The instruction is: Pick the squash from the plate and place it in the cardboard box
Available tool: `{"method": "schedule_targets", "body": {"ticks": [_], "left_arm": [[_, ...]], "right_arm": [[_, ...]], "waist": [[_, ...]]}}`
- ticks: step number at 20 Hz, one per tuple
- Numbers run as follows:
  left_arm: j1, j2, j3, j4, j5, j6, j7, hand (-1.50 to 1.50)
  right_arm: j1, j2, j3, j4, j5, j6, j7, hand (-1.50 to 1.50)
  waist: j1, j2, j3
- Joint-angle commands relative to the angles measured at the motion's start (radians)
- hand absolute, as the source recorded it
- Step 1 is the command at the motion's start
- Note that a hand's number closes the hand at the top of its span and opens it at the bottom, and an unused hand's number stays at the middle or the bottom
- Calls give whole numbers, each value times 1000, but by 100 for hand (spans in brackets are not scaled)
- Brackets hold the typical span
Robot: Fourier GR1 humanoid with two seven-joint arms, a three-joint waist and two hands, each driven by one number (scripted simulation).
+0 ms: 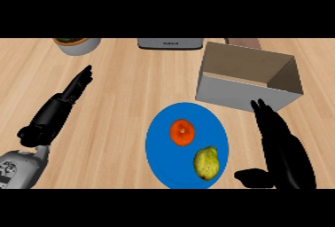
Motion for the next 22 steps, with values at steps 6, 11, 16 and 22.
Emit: {"method": "schedule_targets", "body": {"ticks": [6, 11, 16, 22], "left_arm": [[-43, -45, -44, 15, -29, -8, 2, 0], [-30, -45, -19, 15, -11, -4, 22, 0], [-22, -9, 7, 41, -17, -32, -18, 0], [16, -64, -26, 18, -50, 10, -33, 0]], "right_arm": [[-297, 261, 116, 76, 0, 417, 458, -150], [-354, 429, 108, 228, -10, 450, 548, -150], [-393, 606, 83, 389, 52, 454, 549, -150], [-470, 624, 47, 513, 89, 472, 550, -150]], "waist": [[29, 7, 4], [26, 4, 7], [12, 2, 8], [13, 0, 9]]}}
